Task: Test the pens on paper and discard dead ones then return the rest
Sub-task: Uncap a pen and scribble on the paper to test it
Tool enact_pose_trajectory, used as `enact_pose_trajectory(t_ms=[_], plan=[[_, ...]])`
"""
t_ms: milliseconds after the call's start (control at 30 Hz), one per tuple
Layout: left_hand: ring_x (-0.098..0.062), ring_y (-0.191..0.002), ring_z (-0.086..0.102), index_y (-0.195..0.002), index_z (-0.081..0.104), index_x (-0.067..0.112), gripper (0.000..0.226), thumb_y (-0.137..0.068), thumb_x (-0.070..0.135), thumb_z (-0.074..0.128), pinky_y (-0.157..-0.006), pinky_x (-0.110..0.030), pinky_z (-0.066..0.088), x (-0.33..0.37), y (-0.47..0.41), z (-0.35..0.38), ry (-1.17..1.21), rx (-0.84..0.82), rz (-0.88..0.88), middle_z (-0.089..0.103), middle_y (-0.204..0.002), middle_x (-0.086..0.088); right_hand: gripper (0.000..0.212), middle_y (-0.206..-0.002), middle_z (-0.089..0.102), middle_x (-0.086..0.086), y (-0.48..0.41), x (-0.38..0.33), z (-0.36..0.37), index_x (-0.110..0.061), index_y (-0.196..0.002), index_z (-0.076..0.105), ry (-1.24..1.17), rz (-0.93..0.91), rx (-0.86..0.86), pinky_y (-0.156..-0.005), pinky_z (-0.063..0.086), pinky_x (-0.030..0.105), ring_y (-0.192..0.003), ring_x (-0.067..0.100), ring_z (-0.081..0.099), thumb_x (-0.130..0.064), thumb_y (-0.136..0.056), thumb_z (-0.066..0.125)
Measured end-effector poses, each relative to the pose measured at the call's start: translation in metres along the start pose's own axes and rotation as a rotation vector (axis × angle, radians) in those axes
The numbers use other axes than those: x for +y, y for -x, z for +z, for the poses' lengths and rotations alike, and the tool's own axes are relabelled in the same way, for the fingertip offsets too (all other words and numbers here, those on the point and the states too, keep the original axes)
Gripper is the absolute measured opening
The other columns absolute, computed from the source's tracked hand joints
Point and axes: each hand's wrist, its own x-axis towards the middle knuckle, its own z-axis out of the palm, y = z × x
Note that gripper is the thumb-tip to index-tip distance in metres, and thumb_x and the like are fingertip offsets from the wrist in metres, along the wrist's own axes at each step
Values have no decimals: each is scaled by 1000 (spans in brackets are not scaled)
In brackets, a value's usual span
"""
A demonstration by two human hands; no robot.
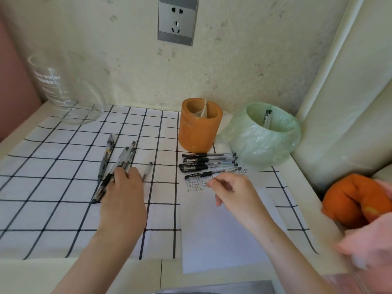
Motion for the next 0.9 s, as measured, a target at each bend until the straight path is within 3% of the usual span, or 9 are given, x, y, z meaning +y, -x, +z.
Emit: enact_pose_trajectory(t_ms=[167, 267, 333, 500, 567, 667, 733, 900], plan=[[-15, -77, 56, -104, 49, 13, 27, -82, 1, 59, -60, -28, 44, 5, -3, -8, 463, 112, 148, 49, -107, -2, 27, -54, 59, -3, 3, -9, 2, -11, -88, 67, -170, 8, -64, -50, 37, 19, -44, 5, 44, -34, -93, 55], [-4, -82, 56, -93, 50, 23, 28, -80, 3, 64, -65, -21, 52, 17, 2, -18, 767, 38, 320, 52, -92, 10, 32, -58, 60, -3, 5, -18, 4, -14, -95, 65, -343, 29, -139, -41, 34, 18, -44, 10, 46, -44, -88, 56], [-2, -87, 55, -90, 49, 25, 30, -79, 4, 67, -68, -17, 52, 26, 7, -21, 861, -33, 409, 52, -89, 12, 41, -59, 60, -2, 4, -21, 4, -7, -100, 65, -446, 34, -174, -41, 33, 21, -45, 12, 45, -45, -86, 57], [3, -85, 57, -98, 48, 27, 25, -83, 17, 65, -68, -11, 51, 28, 9, -17, 931, -90, 336, 54, -96, 14, 26, -60, 58, 3, 5, -24, 9, 0, -90, 67, -666, 12, -137, -43, 35, 22, -46, 15, 46, -24, -92, 58], [2, -79, 61, -106, 47, 31, 20, -88, 28, 57, -70, -16, 53, 25, 7, -16, 900, -215, 273, 59, -96, 13, 25, -60, 58, 5, 4, -24, 10, 2, -89, 66, -717, 2, -108, -43, 37, 23, -46, 17, 47, -21, -93, 56], [-1, -60, 60, -99, 54, 28, 9, -94, 27, 47, -60, -12, 50, 25, 8, -15, 903, -376, 289, 64, -77, 6, 24, -59, 59, 4, 4, -26, 11, 1, -90, 65, -703, -8, -84, -43, 37, 24, -46, 16, 49, -21, -94, 55], [1, -56, 50, -89, 56, 29, 15, -96, 28, 42, -53, -8, 40, 27, 9, -13, 855, -355, 317, 57, -68, 10, 24, -57, 61, 3, 4, -26, 11, -2, -91, 66, -656, -12, -80, -44, 37, 24, -46, 16, 50, -23, -93, 55], [-11, -56, 42, -87, 55, 36, 17, -92, 41, 40, -53, -20, 34, 25, 10, -16, 800, -289, 332, 49, -63, 2, 27, -54, 57, 3, 6, -29, 11, -8, -75, 64, -640, -76, -177, -43, 34, 23, -46, 14, 47, -34, -82, 61]])
